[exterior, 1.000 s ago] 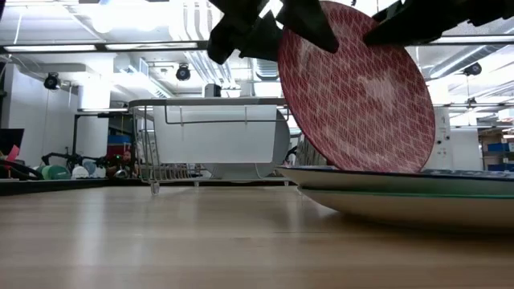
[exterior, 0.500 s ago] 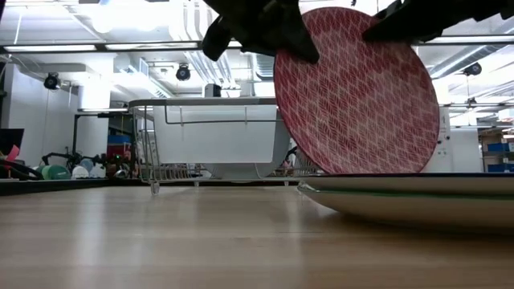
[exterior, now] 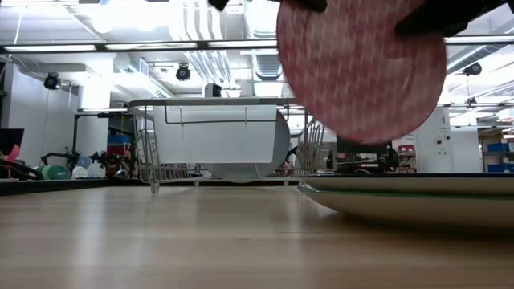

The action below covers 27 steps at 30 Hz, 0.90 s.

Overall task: Sort dishes
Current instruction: Put the red plate into the dish rack

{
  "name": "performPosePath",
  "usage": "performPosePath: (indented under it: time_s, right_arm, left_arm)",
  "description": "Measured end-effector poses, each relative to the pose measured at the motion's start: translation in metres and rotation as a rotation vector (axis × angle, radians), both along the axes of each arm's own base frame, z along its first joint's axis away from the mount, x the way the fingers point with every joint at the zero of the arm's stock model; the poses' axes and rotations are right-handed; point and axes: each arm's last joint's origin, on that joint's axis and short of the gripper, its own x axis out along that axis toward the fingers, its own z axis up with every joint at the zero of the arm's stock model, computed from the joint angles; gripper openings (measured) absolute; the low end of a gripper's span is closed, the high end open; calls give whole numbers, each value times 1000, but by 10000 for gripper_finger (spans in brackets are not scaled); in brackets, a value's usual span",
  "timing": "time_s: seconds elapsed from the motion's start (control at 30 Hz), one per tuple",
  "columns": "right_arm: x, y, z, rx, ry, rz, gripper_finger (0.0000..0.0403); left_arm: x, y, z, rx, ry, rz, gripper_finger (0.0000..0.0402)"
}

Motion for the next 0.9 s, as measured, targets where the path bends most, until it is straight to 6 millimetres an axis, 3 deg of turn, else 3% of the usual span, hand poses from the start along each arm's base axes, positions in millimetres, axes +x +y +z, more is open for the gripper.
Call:
performPosePath:
  time_s: [0.17, 0.37, 0.7, 0.9]
  right_arm:
    - [3, 1, -3, -11, 15, 21, 138]
    - [2, 1, 2, -26, -30, 57, 28]
    - [-8, -2, 9, -31, -50, 95, 24]
    - [-19, -5, 12, -8, -30, 106, 24]
  left_arm:
    - [4, -2, 16, 39, -18, -29, 4]
    - [5, -3, 25, 42, -35, -31, 42]
    - [-1, -7, 36, 60, -26, -87, 144]
    - [-15, -13, 41, 99, 38, -111, 178]
